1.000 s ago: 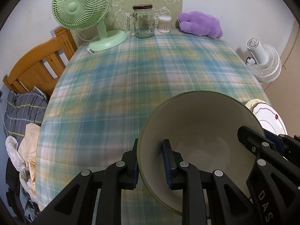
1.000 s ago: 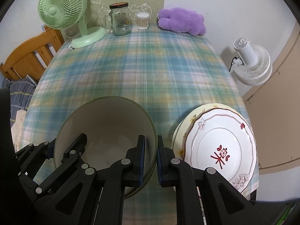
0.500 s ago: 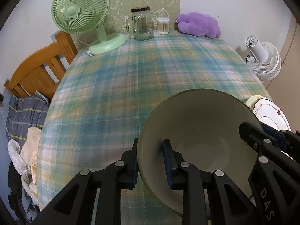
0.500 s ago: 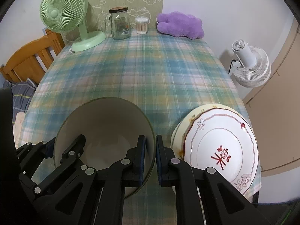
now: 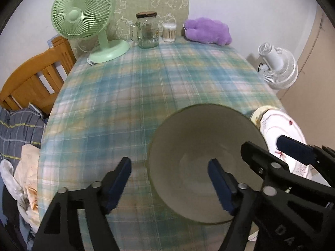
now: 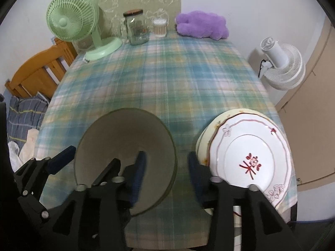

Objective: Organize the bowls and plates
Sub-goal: 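Lower the patterned bowl into the grey bowls and open both grippers, then grasp the rim of the nested bowl stack with both grippers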

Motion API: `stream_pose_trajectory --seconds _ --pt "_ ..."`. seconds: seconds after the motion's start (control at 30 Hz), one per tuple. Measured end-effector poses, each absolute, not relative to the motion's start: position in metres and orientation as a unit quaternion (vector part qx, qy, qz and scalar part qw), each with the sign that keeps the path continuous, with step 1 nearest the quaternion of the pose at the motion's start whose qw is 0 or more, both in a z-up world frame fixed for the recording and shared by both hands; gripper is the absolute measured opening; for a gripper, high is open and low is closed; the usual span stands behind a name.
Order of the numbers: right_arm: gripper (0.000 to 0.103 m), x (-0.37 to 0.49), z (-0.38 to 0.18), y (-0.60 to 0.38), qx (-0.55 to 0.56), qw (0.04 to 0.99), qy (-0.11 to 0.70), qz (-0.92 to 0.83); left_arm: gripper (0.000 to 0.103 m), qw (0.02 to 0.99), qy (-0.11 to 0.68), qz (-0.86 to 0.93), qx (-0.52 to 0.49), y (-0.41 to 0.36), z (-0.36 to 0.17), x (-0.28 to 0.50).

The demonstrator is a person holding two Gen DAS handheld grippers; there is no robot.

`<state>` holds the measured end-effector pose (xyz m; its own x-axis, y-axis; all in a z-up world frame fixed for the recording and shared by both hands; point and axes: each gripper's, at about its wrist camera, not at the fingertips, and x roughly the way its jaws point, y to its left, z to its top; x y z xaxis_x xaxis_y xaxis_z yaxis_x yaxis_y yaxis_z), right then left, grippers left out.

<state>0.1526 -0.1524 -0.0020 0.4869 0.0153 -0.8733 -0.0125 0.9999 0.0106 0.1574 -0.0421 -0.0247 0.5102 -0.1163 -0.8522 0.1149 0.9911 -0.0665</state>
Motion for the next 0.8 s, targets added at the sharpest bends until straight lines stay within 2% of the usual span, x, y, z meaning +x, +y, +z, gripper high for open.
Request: stream_pose_trajectory --seconds 0.13,0.43,0.8 --pt "0.065 0.147 0.009 -0.156 0.007 0.869 0.495 0.003 0.088 0.873 0.484 -0.069 -0.011 -0.036 -0.02 0.156" --pt "0.066 0.154 0.0 -0.176 0.043 0.859 0.509 0.01 0.089 0.865 0.496 -0.076 -0.019 -0.048 -0.027 0.16" --pt "0.065 0.185 -0.036 -0.19 0.09 0.821 0.559 0.069 0.089 0.844 0.535 -0.022 -0.01 -0.054 -0.045 0.175"
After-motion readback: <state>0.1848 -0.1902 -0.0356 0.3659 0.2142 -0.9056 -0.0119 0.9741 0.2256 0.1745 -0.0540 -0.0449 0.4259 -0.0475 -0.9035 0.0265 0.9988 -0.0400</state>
